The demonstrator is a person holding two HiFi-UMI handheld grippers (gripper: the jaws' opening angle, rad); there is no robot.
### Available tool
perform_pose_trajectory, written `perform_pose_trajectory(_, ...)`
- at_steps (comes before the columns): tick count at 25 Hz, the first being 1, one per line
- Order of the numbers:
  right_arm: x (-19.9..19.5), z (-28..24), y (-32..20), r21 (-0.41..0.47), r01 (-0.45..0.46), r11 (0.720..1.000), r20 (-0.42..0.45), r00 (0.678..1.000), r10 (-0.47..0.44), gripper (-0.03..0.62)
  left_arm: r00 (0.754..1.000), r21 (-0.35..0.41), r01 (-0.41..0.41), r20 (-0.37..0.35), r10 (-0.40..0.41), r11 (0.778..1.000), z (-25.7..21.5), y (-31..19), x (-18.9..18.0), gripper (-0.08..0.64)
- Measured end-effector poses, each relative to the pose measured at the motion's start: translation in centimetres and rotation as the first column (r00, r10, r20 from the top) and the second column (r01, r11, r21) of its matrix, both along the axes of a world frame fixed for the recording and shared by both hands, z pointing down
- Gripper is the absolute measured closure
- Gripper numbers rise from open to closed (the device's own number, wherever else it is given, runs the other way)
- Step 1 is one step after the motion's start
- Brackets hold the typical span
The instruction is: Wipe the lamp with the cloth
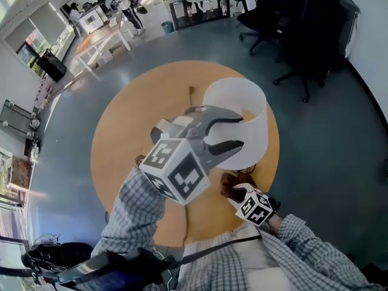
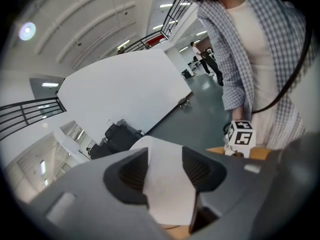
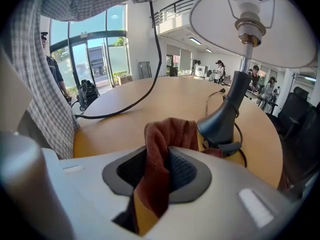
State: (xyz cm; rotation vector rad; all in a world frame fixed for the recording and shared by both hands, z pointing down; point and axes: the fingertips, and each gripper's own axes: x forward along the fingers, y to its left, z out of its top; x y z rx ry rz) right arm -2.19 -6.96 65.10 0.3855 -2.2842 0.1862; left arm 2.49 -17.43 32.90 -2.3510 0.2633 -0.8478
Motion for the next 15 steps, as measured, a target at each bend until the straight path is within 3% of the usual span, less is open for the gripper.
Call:
perform_pose_trajectory(6, -0.1, -0.6, -0.1, -0.010, -0.024, 1.000, 0.022, 0.999, 0.024, 0.377, 0.999, -0.008, 0.010, -0.035, -0.010, 1.000, 0.1, 0.5, 0.2, 0.296)
perform_pose_trajectory(9, 0.1, -1.0, -0.4, -0.008, -0.050, 0.999, 0.040, 0.998, 0.050, 0.340, 0.995, -0.011, 0.030, -0.097, -0.031, 0.999, -0.6, 0.5, 0.1, 0.276)
perform_pose_trajectory(15, 0.7, -2.8, -1.4, 0.012, -0.109, 0.994, 0.093, 0.990, 0.108, 0.331, 0.968, -0.030, 0.096, -0.232, -0.100, 0.995, -1.8, 0.8, -1.6, 0.272)
